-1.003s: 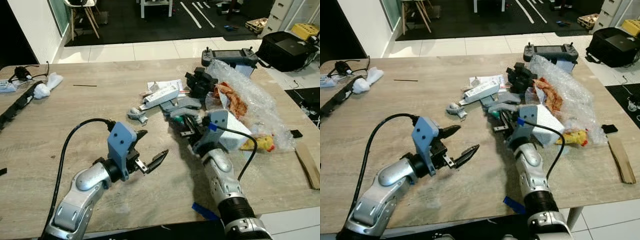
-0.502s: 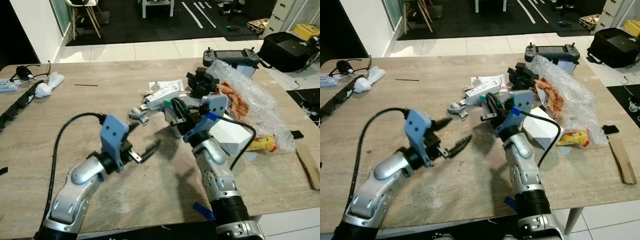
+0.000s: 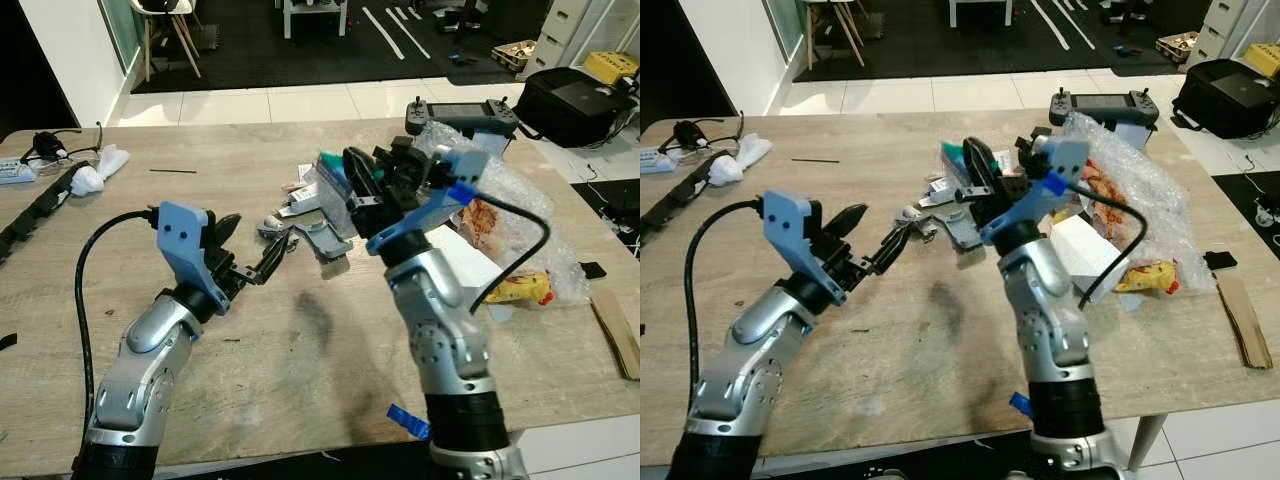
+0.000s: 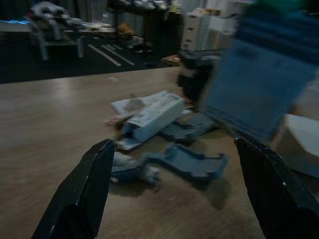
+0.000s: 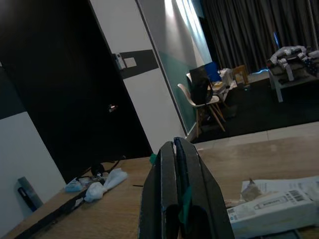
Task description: Picking trash to rubbish bin
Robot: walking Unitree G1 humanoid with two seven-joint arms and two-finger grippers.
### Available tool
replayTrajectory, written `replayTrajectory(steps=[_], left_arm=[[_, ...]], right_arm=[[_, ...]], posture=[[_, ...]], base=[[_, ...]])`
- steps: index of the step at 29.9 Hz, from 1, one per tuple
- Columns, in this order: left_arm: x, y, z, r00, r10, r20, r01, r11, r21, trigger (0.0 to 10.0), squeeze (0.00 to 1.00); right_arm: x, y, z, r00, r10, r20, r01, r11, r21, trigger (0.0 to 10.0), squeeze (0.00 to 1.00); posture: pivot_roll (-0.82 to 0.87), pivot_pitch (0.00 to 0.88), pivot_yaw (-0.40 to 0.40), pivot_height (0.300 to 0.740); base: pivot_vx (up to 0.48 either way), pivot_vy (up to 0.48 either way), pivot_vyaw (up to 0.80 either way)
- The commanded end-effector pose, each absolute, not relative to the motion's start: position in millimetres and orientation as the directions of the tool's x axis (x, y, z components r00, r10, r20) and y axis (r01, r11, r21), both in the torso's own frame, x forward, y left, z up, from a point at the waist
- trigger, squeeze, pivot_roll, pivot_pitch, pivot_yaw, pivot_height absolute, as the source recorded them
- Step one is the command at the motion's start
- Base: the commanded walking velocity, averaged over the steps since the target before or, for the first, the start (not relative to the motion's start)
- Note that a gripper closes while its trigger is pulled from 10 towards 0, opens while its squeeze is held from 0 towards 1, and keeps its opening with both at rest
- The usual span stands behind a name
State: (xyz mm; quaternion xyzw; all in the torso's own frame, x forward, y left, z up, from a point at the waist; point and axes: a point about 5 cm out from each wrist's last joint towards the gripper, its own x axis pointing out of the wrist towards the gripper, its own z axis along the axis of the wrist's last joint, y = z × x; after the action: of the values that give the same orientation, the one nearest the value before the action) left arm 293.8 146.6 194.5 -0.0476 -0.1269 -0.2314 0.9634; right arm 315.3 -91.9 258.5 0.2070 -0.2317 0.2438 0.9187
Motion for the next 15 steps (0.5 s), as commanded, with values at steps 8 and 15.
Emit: replayTrajectory(steps=[8, 15], left_arm=[[299.6, 162.0, 189.7, 0.929, -0.286, 0.234, 0.29, 0.957, 0.019, 10.0, 0.0], [305.1, 176.2, 195.5, 0.955, -0.143, 0.261, 0.125, 0.989, 0.085, 10.0, 0.0]], right_arm=[[309.4, -104.3, 259.5, 0.811, 0.341, 0.476, -0.407, 0.912, 0.04, 10.0, 0.0], [309.5, -116.9, 260.2, 0.817, 0.293, 0.497, -0.324, 0.946, -0.024, 10.0, 0.0]], posture=[[-0.06, 0.092, 0.014, 0.74], [-0.06, 0.089, 0.008, 0.74]], base=[[0.0, 0.0, 0.0], [0.0, 0.0, -0.17]])
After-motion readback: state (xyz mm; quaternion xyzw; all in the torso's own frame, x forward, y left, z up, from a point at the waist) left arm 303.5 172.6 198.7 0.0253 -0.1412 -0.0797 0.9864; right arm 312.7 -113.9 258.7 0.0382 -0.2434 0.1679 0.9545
